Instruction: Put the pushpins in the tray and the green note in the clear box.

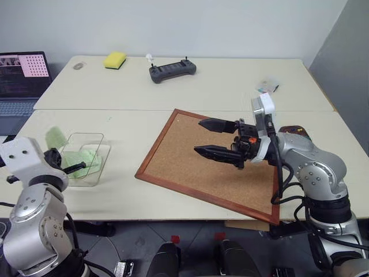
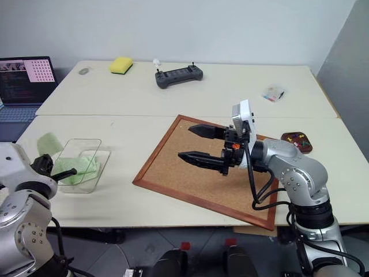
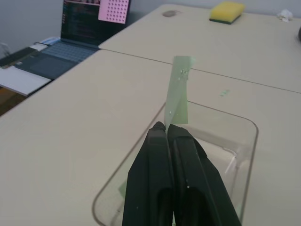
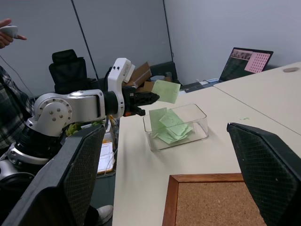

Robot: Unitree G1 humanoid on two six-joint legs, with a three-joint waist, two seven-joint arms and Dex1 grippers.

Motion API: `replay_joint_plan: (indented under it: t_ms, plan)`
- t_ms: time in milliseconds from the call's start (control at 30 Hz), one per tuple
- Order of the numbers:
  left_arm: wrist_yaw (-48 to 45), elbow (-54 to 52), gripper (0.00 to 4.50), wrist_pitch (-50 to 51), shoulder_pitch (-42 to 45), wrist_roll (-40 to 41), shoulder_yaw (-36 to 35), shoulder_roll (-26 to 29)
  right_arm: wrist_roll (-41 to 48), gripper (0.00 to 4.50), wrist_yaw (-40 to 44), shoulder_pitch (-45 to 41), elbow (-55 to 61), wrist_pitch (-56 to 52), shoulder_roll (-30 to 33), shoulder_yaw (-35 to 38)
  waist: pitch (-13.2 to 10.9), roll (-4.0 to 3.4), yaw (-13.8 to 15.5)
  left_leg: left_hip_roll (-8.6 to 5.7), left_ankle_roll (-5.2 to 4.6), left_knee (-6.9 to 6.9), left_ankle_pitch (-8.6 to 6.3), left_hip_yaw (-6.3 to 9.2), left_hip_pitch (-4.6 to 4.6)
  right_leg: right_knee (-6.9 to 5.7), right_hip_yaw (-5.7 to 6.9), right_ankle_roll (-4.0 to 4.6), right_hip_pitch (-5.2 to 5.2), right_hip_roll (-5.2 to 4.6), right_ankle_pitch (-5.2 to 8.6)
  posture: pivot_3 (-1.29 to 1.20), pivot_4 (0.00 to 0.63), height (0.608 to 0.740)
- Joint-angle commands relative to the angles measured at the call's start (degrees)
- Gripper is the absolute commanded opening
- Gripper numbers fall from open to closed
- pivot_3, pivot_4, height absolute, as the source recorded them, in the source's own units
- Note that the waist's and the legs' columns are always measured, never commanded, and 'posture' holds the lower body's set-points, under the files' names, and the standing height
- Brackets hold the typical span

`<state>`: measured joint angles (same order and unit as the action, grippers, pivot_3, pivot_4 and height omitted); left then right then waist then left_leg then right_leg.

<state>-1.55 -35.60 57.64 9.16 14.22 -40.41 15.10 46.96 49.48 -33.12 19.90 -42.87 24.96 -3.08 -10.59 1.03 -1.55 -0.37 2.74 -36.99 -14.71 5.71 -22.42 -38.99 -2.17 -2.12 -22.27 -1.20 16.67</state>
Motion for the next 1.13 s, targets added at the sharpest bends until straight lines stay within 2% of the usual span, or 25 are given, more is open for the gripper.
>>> replay_joint_plan:
  t_ms: [33, 300, 367, 500, 633, 700, 833, 933, 1133]
  plan:
    - [0.35, 0.24, 0.68, -0.57, -0.27, 0.89, -1.22, 0.48, -0.05, 4.5, -1.35, 0.39, 3.38, 1.16, -0.05, 0.87, 0.0, 0.0, -0.02, 0.0, 0.0, 0.0, 0.0, 0.0, 0.0, 0.0, 0.0, 0.0, 0.0, 0.0, 0.0, 0.0, 0.15, 0.74]
    - [0.85, 2.22, 2.3, -1.47, 0.84, 1.73, -0.58, 1.5, 1.06, 4.5, -3.52, 1.48, 5.2, 0.31, 0.7, 2.53, 0.0, 0.0, -0.03, -0.01, 0.0, 0.0, 0.0, 0.01, 0.0, 0.02, -0.04, 0.0, -0.01, -0.01, 0.0, 0.0, 0.15, 0.74]
    - [0.22, 2.04, 2.82, -2.22, 0.58, 1.79, 0.45, 2.27, 0.87, 4.5, -3.76, 1.54, 4.74, 0.42, 0.81, 2.75, 0.0, 0.0, -0.04, -0.02, 0.0, 0.0, 0.0, 0.0, 0.0, 0.02, -0.04, 0.0, -0.01, -0.01, 0.0, 0.0, 0.15, 0.74]
    - [-3.16, -0.37, 3.65, -4.38, -1.0, 1.89, 5.41, 5.04, 0.17, 4.5, -5.48, 2.46, 4.2, 0.28, 1.01, 3.74, 0.0, 0.0, -0.06, -0.01, 0.0, 0.01, 0.0, -0.02, -0.01, 0.02, -0.03, 0.0, -0.01, -0.01, 0.0, 0.0, 0.15, 0.74]
    - [-9.17, -4.31, 4.47, -8.43, -2.05, 3.16, 15.72, 7.13, -2.44, 4.5, -9.07, 5.52, 5.27, 0.94, 2.72, 5.42, 0.0, 0.0, 0.11, -0.04, 0.0, 0.0, 0.0, -0.04, -0.02, 0.03, -0.07, 0.0, 0.0, -0.04, 0.0, 0.0, 0.15, 0.74]
    - [-10.55, -5.53, 4.47, -9.76, -2.71, 3.37, 19.73, 7.1, -4.59, 4.5, -12.2, 7.25, 6.05, 1.5, 3.19, 6.1, 0.0, 0.0, 0.16, -0.07, 0.01, -0.01, 0.0, -0.06, -0.06, 0.06, -0.07, 0.0, 0.0, -0.08, 0.0, 0.0, 0.15, 0.74]
    - [-9.84, -5.38, 4.47, -15.02, -6.7, 1.94, 25.13, 3.33, -12.76, 4.5, -23.28, 13.88, 9.62, 5.59, -0.02, 7.13, 0.01, 0.02, -0.06, -0.04, 0.01, 0.04, -0.01, -0.09, -0.03, 0.06, -0.18, 0.0, -0.01, -0.08, 0.0, 0.0, 0.15, 0.74]
    - [-8.16, -3.57, 4.47, -21.49, -11.57, -1.3, 28.13, 0.53, -24.03, 4.5, -31.93, 21.4, 11.21, 9.8, -1.35, 4.54, 0.02, 0.01, -0.28, 0.07, 0.02, 0.09, -0.01, -0.13, 0.0, 0.04, -0.24, 0.01, -0.08, -0.08, 0.01, 0.0, 0.15, 0.74]
    - [-5.41, -3.08, 4.47, -27.04, -17.5, -3.96, 32.73, -4.36, -33.68, 4.5, -39.34, 29.67, 11.45, 15.31, -5.74, 2.2, 0.03, 0.0, -0.19, 0.02, 0.02, 0.04, -0.01, -0.23, 0.07, 0.03, -0.25, 0.01, 0.0, -0.02, 0.04, 0.0, 0.15, 0.74]
